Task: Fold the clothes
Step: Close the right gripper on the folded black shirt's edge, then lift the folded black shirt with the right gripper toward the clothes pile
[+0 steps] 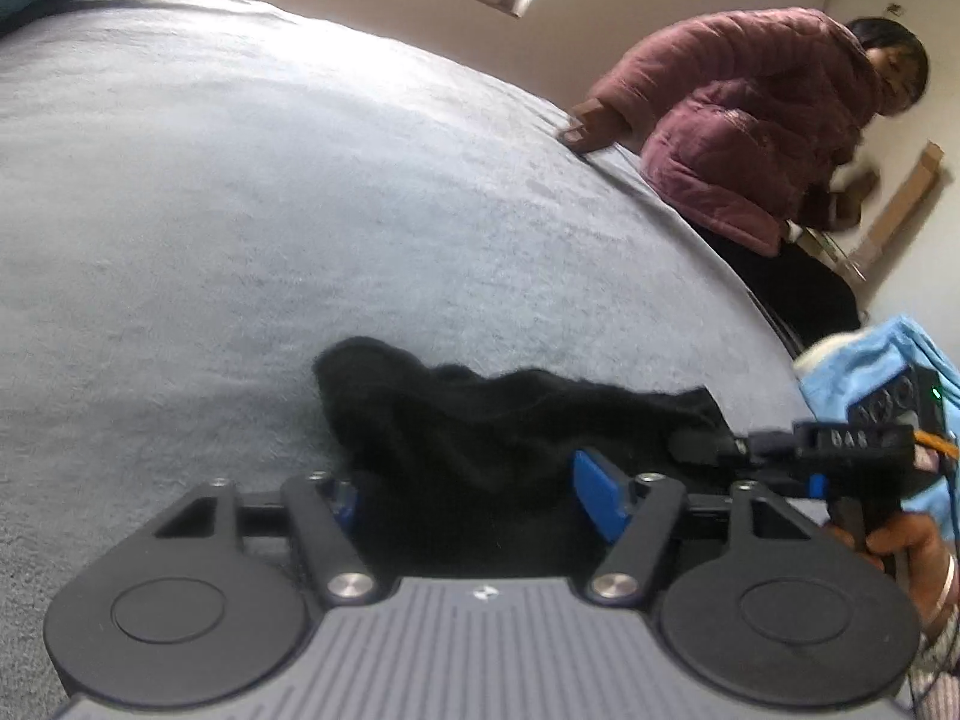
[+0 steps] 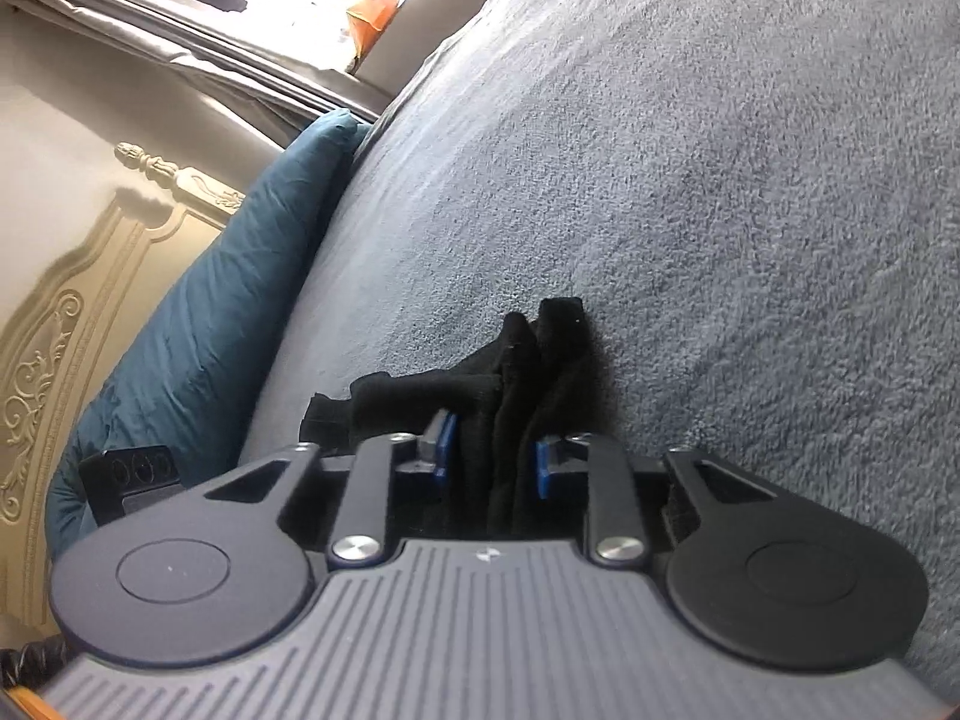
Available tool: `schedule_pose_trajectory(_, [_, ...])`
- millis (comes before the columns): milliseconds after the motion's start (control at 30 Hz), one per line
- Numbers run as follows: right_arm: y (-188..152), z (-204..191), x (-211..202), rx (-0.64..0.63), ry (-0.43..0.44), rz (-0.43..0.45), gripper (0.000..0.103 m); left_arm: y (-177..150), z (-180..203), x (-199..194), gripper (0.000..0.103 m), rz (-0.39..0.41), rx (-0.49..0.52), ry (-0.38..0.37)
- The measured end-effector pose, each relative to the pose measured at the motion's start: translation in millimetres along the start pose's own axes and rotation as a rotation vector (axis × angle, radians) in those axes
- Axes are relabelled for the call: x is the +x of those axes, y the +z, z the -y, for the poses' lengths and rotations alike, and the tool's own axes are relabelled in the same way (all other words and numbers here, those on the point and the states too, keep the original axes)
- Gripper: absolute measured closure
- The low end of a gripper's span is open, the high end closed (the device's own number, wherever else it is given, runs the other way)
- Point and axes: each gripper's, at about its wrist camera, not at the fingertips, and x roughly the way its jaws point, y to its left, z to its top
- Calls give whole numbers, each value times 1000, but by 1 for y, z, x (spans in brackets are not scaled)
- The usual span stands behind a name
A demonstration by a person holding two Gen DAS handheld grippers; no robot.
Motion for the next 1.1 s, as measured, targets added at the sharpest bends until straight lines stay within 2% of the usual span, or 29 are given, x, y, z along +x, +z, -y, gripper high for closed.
schedule_pose_trajectory(167, [0,-13,1,-46,-19,25,90,1,3,-7,82,16,-14,54])
schedule_pose_trajectory(200, [0,-16,0,-56,-22,32,90,2,4,-9,87,18,-16,57])
schedule_pose_trajectory(300, [-1,-29,-7,-95,-19,62,91,4,14,-20,91,40,-6,62])
schedule_pose_trajectory(467, [-2,-53,-30,-150,-25,112,92,7,40,-52,93,102,18,25])
schedule_pose_trajectory(800, [-26,-96,-126,-204,3,282,92,11,111,-141,94,247,71,-120])
schedule_pose_trajectory(1100, [-34,-138,-221,-297,27,504,92,15,221,-218,94,364,274,-160])
